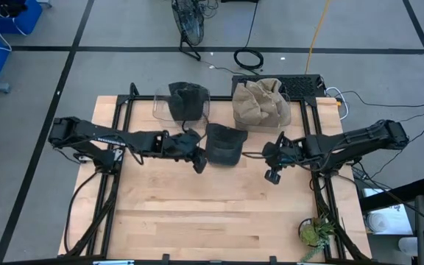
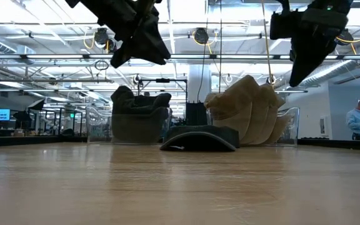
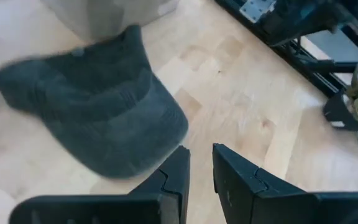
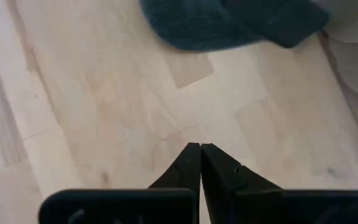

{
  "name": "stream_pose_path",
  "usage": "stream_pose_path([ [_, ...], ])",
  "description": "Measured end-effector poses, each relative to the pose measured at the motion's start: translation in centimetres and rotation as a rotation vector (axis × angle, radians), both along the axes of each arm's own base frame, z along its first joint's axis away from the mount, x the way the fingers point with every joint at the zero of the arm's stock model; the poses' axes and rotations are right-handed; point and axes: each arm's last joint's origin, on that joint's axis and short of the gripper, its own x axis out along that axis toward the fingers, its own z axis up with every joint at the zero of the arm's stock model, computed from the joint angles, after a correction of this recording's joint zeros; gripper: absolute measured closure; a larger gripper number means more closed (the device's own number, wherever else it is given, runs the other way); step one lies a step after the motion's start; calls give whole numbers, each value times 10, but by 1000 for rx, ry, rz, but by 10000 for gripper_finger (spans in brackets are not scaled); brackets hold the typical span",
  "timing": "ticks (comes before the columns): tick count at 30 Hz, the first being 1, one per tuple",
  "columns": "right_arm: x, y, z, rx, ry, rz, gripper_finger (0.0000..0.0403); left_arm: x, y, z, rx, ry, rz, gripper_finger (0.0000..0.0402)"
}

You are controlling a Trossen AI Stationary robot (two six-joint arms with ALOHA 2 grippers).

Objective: Pick & Place hat
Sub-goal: Put the black cap into the left transparent bin

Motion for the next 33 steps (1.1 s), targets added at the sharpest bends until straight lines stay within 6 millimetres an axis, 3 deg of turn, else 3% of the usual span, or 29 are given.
stream_pose_path([
  [6,-1,11,0,1,-5,43,401,4,-12,1,-87,-24,115,330],
  [13,-1,13,1,1,-17,58,401,40,-17,13,-13,54,118,330],
  [20,1,13,2,-2,-37,67,402,71,1,22,72,129,142,330],
  [28,1,13,1,2,-33,60,402,72,31,31,55,91,192,329],
  [33,1,13,1,1,-32,60,402,74,47,25,-3,107,193,329],
])
